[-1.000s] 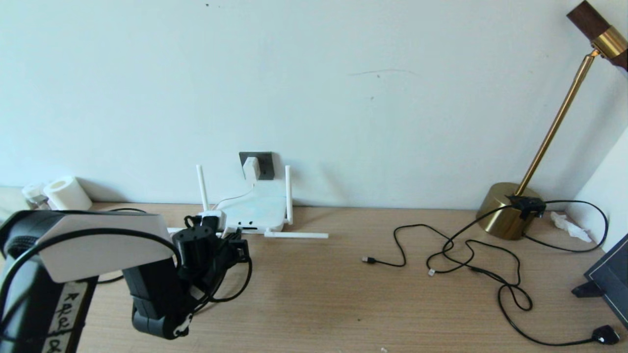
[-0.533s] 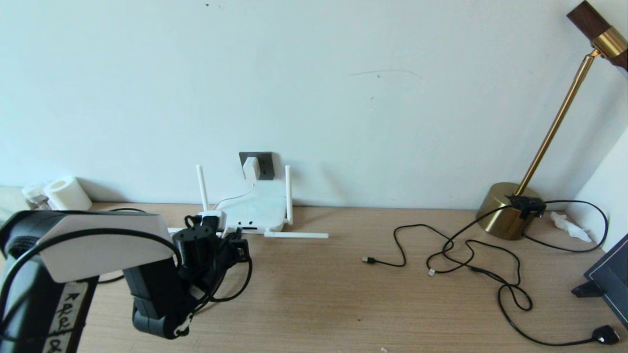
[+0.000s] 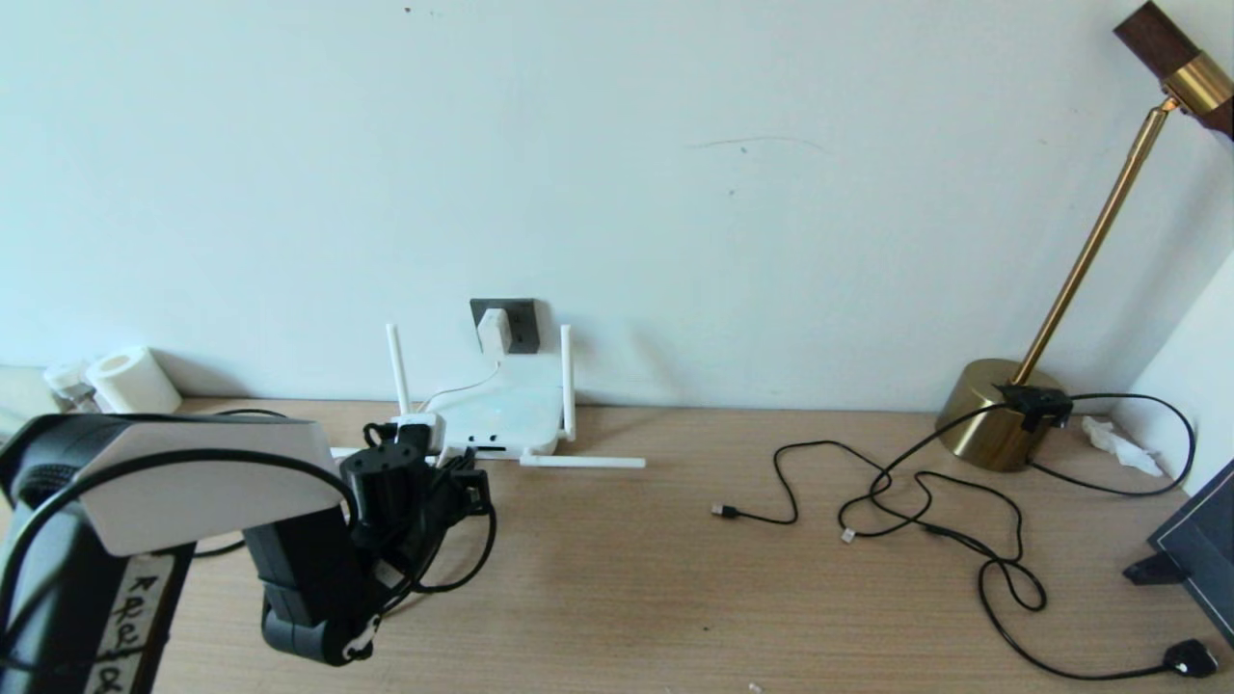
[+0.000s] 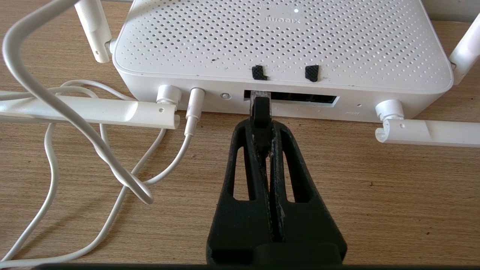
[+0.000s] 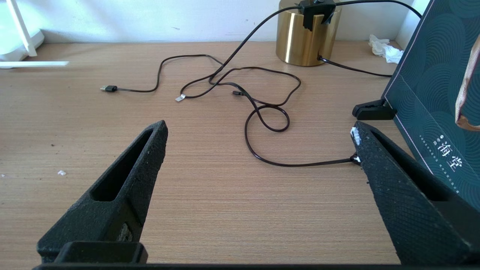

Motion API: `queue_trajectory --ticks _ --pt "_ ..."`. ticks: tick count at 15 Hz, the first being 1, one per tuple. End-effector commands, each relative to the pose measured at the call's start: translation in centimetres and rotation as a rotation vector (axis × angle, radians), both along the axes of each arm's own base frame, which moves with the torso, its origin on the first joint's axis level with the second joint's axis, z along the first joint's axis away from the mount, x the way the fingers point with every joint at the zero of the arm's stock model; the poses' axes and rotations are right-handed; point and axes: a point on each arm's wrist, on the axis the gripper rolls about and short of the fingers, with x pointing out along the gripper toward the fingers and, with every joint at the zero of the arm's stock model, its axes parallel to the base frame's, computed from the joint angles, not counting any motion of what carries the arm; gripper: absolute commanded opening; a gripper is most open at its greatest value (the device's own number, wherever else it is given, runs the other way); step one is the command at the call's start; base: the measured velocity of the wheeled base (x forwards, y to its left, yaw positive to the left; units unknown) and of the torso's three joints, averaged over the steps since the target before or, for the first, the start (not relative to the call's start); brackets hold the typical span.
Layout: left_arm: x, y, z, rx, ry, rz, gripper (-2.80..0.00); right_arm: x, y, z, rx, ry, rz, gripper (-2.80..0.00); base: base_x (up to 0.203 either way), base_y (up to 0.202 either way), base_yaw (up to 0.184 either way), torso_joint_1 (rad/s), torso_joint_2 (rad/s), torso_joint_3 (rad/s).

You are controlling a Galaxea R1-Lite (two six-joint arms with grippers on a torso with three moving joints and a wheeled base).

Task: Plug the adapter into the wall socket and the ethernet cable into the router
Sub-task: Plug cable into router interface

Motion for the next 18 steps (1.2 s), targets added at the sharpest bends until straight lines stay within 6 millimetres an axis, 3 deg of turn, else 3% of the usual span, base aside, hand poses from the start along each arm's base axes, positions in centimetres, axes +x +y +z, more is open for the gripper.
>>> queue_trajectory --ticks 1,18 --pt "0.06 0.03 0.05 -0.002 -0.009 0.002 -2.8 0.01 0.0 0.01 0.0 0.001 0.0 0.0 0.0 0.0 0.0 0.0 0.0 0.0" --pt "-0.14 0.13 -0.05 -0.001 0.0 -0.002 -2.8 0.01 0.0 0.01 0.0 0.001 0.0 0.0 0.0 0.0 0.0 0.0 0.0 0.0"
